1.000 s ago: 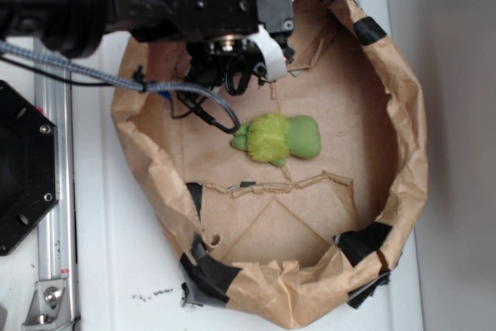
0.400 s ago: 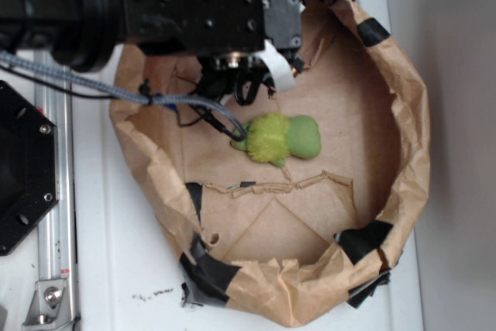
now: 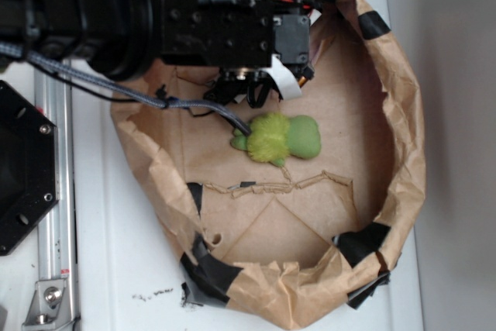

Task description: Grab the rock.

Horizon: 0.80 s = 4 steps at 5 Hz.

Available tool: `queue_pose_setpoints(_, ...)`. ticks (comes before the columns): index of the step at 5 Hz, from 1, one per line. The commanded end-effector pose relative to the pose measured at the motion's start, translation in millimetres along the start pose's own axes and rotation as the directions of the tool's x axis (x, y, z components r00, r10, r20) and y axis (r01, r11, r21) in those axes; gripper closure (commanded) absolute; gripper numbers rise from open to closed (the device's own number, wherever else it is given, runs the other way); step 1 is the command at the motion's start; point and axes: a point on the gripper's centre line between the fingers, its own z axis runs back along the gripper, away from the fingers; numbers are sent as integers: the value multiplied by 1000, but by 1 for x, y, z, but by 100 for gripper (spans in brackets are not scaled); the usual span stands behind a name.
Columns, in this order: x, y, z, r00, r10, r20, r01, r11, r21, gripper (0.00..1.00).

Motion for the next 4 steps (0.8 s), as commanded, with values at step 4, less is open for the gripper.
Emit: queue_pose_setpoints(4,-8,1,-18,997,62,-48,-62,998,-13,100)
